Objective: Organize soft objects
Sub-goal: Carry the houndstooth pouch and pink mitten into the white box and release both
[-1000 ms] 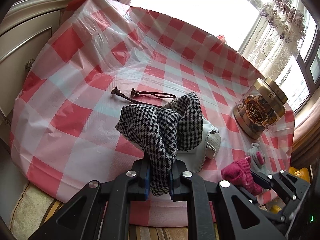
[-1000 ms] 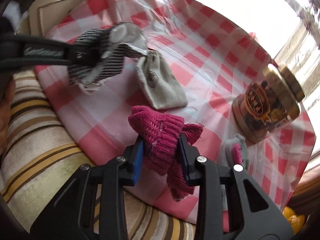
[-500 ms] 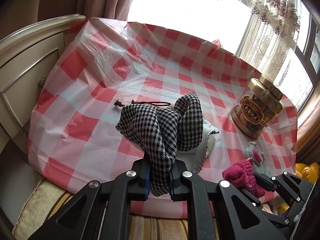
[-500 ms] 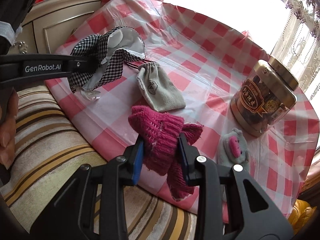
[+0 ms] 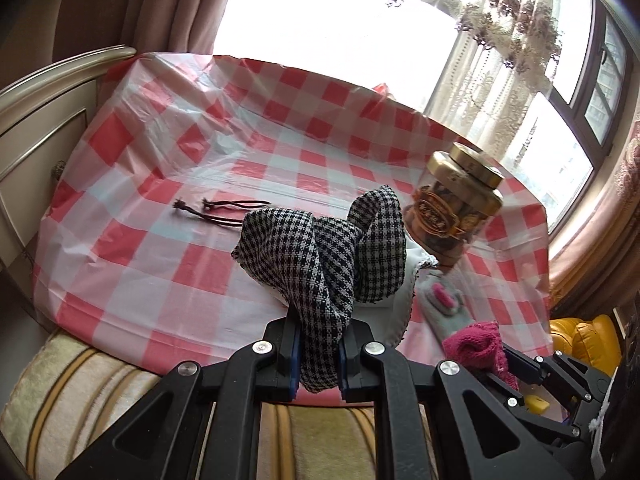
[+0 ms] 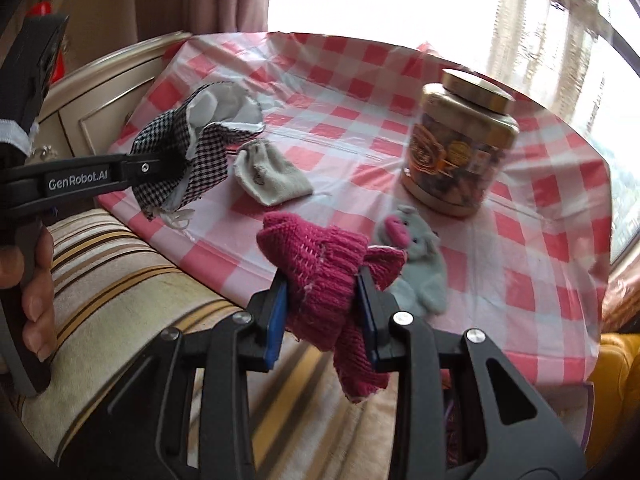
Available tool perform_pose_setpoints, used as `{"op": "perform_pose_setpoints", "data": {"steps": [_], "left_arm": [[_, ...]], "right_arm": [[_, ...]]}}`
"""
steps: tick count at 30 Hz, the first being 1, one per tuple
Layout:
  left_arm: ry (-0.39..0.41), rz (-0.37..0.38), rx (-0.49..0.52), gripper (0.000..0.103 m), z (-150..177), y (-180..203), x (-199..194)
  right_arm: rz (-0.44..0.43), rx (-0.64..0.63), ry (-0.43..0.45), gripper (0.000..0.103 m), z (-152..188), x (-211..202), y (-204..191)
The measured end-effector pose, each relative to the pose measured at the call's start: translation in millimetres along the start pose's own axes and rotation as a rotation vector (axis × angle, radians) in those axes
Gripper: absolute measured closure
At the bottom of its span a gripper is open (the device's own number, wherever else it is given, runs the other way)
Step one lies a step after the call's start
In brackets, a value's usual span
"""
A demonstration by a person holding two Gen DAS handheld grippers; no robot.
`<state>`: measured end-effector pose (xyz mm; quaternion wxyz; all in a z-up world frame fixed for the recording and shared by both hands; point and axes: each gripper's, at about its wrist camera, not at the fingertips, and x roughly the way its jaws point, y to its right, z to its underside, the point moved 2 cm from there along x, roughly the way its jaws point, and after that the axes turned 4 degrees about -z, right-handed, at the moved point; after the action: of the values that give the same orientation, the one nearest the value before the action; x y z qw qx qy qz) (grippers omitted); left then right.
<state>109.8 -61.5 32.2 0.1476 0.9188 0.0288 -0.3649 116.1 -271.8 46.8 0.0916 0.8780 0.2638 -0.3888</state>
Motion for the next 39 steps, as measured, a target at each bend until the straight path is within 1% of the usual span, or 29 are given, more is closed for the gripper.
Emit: {"op": "perform_pose_setpoints", "data": {"steps": [6,19,31,35,39], "left_arm": [[-0.012,0.079,0.033,0.089,8,33,-5],[-0.09,0.254,0.143,0.089,31,108,1],[-0.131,0.343,0.224,0.089,47,156,2],[-0.169,0.39,0.264,0.089,57,180,4],[-0.215,0.446,0.309,0.089,70,206,4]], "right_arm": [[0.045,0.077,0.007,0.067,18,-22,33],[0.139,0.238,-0.063,0.067,69,-45,104],[0.267,0.404,-0.084,0.067,112,-79,181],[0.315,0.461,-0.087,0.067,125,-92,206],[0.347,0.484,-0.102,0.067,135,-100,218]]}}
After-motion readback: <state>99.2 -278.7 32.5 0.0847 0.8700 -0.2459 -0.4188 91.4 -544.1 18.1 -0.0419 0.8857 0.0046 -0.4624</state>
